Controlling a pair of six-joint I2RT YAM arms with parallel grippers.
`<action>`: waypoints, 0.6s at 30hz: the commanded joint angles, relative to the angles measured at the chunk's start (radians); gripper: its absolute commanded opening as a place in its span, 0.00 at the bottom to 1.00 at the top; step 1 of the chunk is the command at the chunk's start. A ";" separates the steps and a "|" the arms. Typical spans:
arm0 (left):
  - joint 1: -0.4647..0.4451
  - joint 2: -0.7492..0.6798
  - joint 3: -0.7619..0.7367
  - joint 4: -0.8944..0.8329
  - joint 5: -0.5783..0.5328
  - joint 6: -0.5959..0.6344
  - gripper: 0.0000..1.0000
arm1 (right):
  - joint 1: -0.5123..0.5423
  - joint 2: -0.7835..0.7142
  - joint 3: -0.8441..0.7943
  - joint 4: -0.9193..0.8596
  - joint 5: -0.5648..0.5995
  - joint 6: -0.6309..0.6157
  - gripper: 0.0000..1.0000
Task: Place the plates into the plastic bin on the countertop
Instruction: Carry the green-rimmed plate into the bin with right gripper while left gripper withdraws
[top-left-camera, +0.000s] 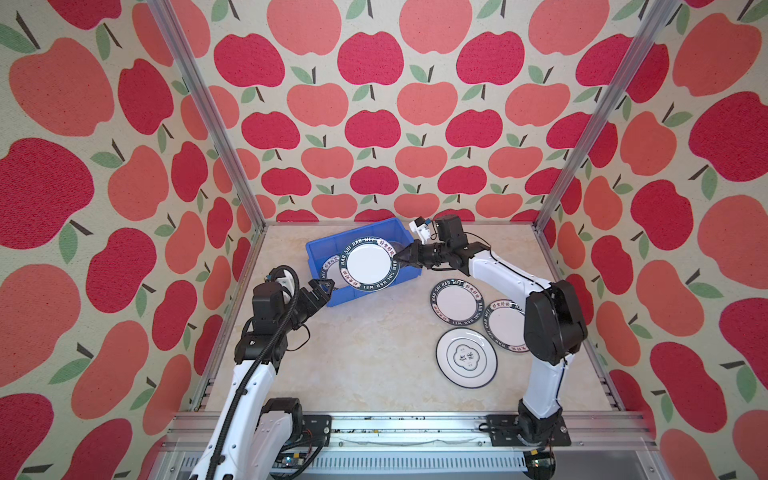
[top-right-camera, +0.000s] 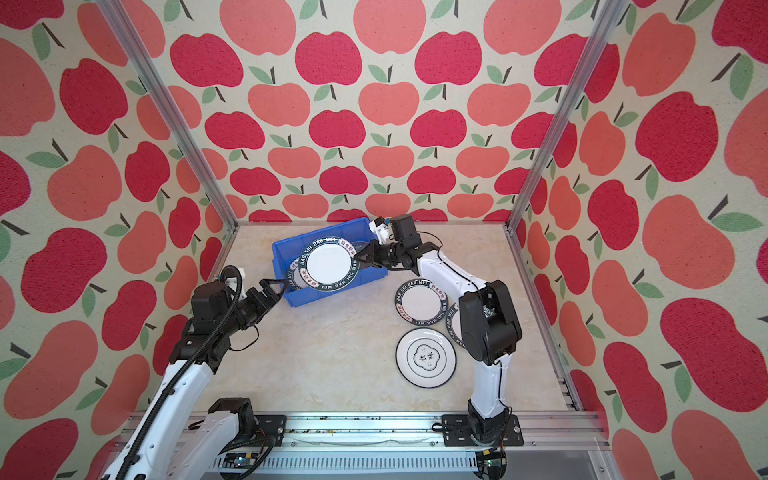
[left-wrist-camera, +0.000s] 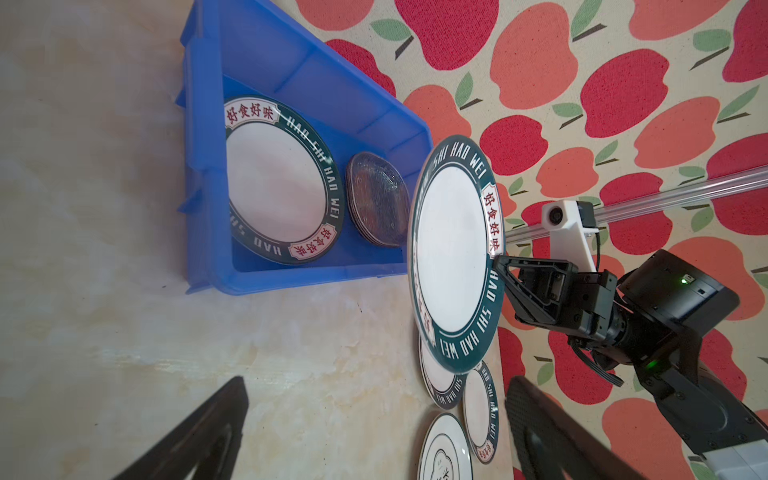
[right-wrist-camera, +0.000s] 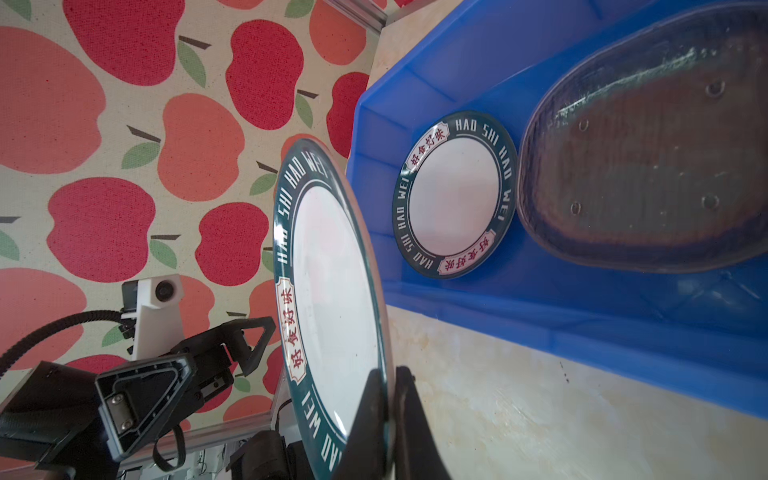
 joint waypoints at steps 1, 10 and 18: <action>0.037 0.010 0.016 -0.048 0.056 0.045 0.99 | 0.011 0.076 0.154 -0.094 0.056 -0.021 0.00; 0.079 0.085 0.017 0.017 0.131 0.059 0.99 | 0.031 0.339 0.455 -0.101 0.084 -0.032 0.00; 0.083 0.122 -0.016 0.081 0.144 0.044 0.99 | 0.047 0.531 0.660 -0.125 0.112 -0.051 0.00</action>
